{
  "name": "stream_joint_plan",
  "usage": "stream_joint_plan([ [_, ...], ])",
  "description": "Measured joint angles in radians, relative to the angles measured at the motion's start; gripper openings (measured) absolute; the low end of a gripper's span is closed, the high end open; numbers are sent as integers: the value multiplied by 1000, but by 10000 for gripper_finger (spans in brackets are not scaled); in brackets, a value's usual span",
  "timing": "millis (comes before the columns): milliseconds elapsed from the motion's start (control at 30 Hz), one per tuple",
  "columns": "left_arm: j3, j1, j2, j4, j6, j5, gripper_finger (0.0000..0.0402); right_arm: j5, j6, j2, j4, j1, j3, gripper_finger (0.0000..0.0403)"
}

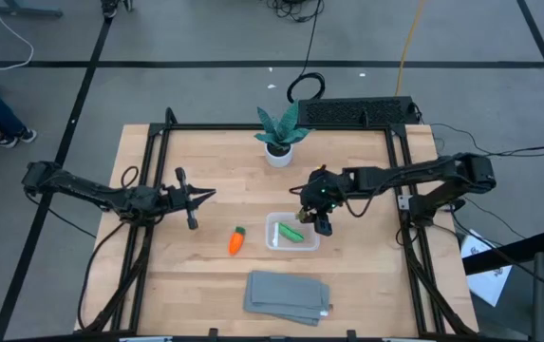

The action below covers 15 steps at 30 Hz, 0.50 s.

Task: Pick and placing Produce into tupperware
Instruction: Put the red strawberry into the transparent container

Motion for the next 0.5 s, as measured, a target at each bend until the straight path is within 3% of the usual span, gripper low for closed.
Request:
stream_joint_plan([
  [233,0,0,0,0,0,0,26,-45,-93,95,36,29,0,142],
  [500,0,0,0,-1,-1,0,26,-45,-181,120,21,61,0,142],
])
